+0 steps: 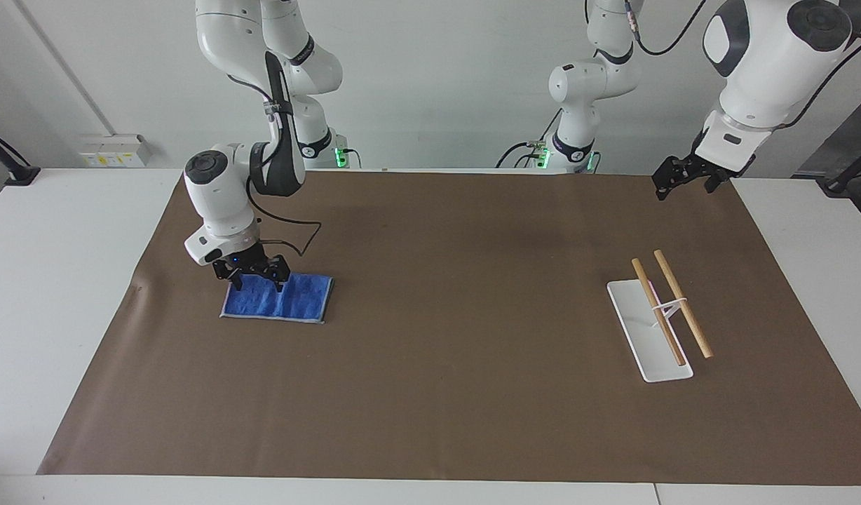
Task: Right arm passes towel to left arm to hang
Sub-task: 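Reach the right gripper down onto the blue towel's near edge, then close the right gripper on the blue towel and lift it, then carry the towel toward the rack with the right gripper while the left gripper approaches, then grasp the towel with the left gripper while the right gripper releases it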
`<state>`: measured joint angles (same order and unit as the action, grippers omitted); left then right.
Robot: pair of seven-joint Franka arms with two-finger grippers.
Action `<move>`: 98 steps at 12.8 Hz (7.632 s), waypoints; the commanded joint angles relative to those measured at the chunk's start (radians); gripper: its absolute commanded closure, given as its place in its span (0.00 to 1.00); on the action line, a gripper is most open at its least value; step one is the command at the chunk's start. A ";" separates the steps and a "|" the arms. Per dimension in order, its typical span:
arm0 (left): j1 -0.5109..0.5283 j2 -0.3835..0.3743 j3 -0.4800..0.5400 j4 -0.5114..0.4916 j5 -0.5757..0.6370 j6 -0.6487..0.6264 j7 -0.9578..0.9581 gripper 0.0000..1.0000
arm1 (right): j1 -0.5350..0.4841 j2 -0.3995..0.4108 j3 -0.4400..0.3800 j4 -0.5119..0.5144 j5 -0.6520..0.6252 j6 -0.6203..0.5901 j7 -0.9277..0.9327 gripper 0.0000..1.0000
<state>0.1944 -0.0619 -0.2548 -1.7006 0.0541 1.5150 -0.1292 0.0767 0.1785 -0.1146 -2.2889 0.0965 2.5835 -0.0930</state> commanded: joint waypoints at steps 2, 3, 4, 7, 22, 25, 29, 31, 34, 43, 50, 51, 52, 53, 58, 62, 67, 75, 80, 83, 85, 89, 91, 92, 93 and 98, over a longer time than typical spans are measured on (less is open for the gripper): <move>0.008 -0.032 0.002 -0.037 -0.014 0.022 0.003 0.00 | -0.005 -0.008 0.006 -0.021 0.023 0.023 -0.071 0.02; 0.010 -0.032 0.002 -0.037 -0.014 0.022 0.003 0.00 | -0.005 -0.008 0.006 -0.023 0.023 0.023 -0.070 0.25; 0.010 -0.030 0.002 -0.037 -0.014 0.022 0.003 0.00 | -0.005 -0.008 0.006 -0.023 0.023 0.023 -0.067 0.47; 0.010 -0.032 0.002 -0.037 -0.014 0.022 0.003 0.00 | -0.003 -0.007 0.006 -0.021 0.025 0.020 -0.047 1.00; 0.010 -0.032 0.002 -0.037 -0.014 0.022 0.003 0.00 | 0.054 -0.088 0.128 0.299 0.258 -0.322 0.184 1.00; 0.008 -0.032 0.002 -0.037 -0.014 0.022 0.003 0.00 | 0.054 -0.082 0.167 0.354 0.386 -0.327 0.315 1.00; 0.008 -0.032 0.002 -0.037 -0.014 0.022 0.003 0.00 | 0.092 -0.070 0.168 0.396 0.570 -0.324 0.484 1.00; 0.005 -0.030 0.002 -0.037 -0.014 0.022 0.005 0.00 | 0.130 -0.070 0.168 0.398 0.704 -0.306 0.565 1.00; -0.006 -0.032 0.002 -0.037 -0.014 0.022 0.002 0.00 | 0.173 -0.070 0.171 0.396 0.903 -0.241 0.679 1.00; -0.026 -0.024 0.000 -0.042 -0.130 0.170 -0.359 0.00 | 0.343 -0.060 0.173 0.408 1.385 0.016 0.910 1.00; -0.046 -0.024 -0.044 -0.088 -0.361 0.375 -0.785 0.00 | 0.422 -0.011 0.173 0.471 1.453 0.050 1.004 1.00; -0.046 -0.026 -0.067 -0.096 -0.361 0.405 -0.837 0.00 | 0.428 -0.007 0.173 0.479 1.459 0.067 1.024 1.00; -0.046 -0.029 -0.095 -0.105 -0.361 0.428 -0.886 0.00 | 0.448 0.002 0.173 0.491 1.459 0.087 1.044 1.00; -0.046 -0.032 -0.119 -0.117 -0.361 0.453 -0.932 0.00 | 0.456 0.007 0.173 0.503 1.459 0.111 1.073 1.00; -0.046 -0.035 -0.202 -0.140 -0.361 0.579 -1.116 0.00 | 0.483 0.032 0.173 0.539 1.460 0.150 1.159 1.00; -0.046 -0.036 -0.233 -0.172 -0.361 0.696 -1.154 0.00 | 0.483 0.032 0.173 0.539 1.459 0.150 1.156 1.00; -0.044 -0.029 -0.233 -0.240 -0.361 0.847 -1.173 0.05 | 0.485 0.032 0.173 0.539 1.456 0.150 1.090 1.00; -0.046 -0.024 -0.242 -0.235 -0.378 0.878 -1.227 0.35 | 0.485 0.032 0.173 0.539 1.457 0.150 1.090 1.00; -0.047 -0.030 -0.251 -0.238 -0.378 0.866 -1.225 0.78 | 0.485 0.032 0.173 0.537 1.457 0.150 1.090 1.00; -0.047 -0.030 -0.251 -0.240 -0.378 0.863 -1.219 1.00 | 0.483 0.032 0.173 0.537 1.457 0.150 1.090 1.00; -0.046 -0.030 -0.251 -0.238 -0.378 0.863 -1.216 1.00 | 0.483 0.033 0.173 0.537 1.457 0.150 1.090 1.00; -0.038 -0.026 -0.250 -0.237 -0.378 0.863 -1.072 1.00 | 0.482 0.027 0.171 0.529 1.434 0.168 1.015 0.00; -0.035 -0.026 -0.247 -0.235 -0.378 0.861 -0.996 1.00 | 0.480 0.016 0.165 0.508 1.389 0.199 0.951 0.00; -0.033 -0.026 -0.247 -0.235 -0.378 0.861 -0.950 1.00 | 0.473 0.018 0.165 0.505 1.299 0.208 0.919 0.00; -0.032 -0.026 -0.244 -0.237 -0.378 0.863 -0.907 1.00 | 0.468 0.021 0.162 0.502 1.189 0.208 0.892 0.00; -0.023 -0.022 -0.210 -0.238 -0.375 0.860 -0.592 1.00 | 0.372 0.022 0.161 0.450 0.662 0.166 0.771 0.00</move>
<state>0.1629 -0.0653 -0.4758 -1.9165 -0.3023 2.3700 -0.8255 0.4950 0.2073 0.0387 -1.8143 0.8701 2.7696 0.7592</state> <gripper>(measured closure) 0.978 0.000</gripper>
